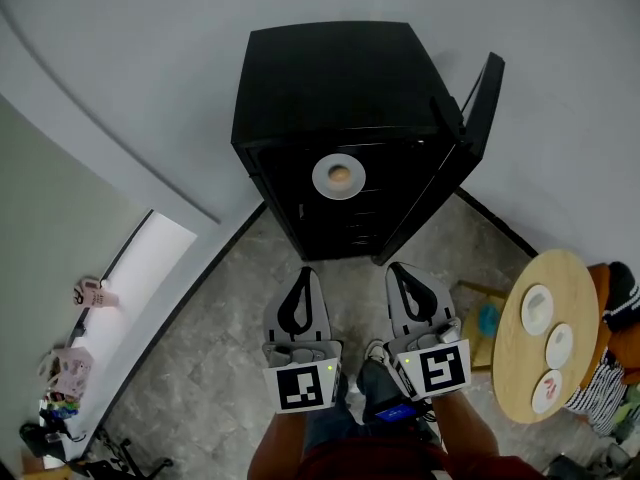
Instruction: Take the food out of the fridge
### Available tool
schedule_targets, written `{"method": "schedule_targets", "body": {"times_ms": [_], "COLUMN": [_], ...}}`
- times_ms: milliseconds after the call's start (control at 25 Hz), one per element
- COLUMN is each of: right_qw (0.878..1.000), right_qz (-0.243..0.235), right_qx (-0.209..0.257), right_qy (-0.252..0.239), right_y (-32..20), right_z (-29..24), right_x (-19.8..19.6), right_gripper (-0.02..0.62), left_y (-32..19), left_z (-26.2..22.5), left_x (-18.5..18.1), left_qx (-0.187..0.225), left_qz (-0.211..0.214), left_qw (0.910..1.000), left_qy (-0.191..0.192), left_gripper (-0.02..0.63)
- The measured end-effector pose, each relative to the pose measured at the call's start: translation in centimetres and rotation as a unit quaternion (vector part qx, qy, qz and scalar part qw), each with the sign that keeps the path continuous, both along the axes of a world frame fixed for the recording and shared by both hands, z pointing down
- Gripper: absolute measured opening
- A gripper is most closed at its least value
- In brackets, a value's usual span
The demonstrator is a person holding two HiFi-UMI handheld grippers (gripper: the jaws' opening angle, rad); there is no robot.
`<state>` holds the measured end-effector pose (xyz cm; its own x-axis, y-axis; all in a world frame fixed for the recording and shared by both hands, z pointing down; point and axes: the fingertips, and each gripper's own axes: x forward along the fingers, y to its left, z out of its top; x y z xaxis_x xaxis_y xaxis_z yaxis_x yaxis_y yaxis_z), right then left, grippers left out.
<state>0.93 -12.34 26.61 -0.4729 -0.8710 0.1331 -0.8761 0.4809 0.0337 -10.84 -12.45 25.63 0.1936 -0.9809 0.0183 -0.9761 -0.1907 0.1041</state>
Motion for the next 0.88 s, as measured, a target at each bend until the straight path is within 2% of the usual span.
{"method": "schedule_targets", "body": {"times_ms": [200, 320, 520, 680, 880], "right_qw": [1.000, 1.000, 1.000, 0.999, 0.999], "right_qz": [-0.006, -0.021, -0.013, -0.020, -0.034], "right_qx": [-0.010, -0.014, -0.008, -0.026, -0.009], "right_qy": [0.001, 0.011, -0.017, 0.006, 0.013], "right_y": [0.1, 0.3, -0.1, -0.2, -1.0], "right_z": [2.1, 3.5, 4.2, 6.3, 8.1], "right_x": [-0.2, -1.0, -2.0, -2.1, -2.2], "right_gripper": [0.020, 0.020, 0.020, 0.020, 0.020], "left_y": [-0.5, -0.5, -0.8, -1.0, -1.7], "left_z": [1.6, 3.2, 4.6, 6.0, 8.1], "left_x": [-0.3, -0.2, -0.4, -0.7, -0.5], "left_qx": [-0.002, -0.008, -0.014, -0.019, -0.018], "left_qz": [-0.002, 0.007, -0.009, -0.016, -0.025], "left_qw": [1.0000, 0.9998, 0.9998, 0.9996, 0.9994], "left_qy": [0.004, -0.017, 0.010, 0.010, 0.012], "left_gripper": [0.014, 0.014, 0.014, 0.014, 0.014]}}
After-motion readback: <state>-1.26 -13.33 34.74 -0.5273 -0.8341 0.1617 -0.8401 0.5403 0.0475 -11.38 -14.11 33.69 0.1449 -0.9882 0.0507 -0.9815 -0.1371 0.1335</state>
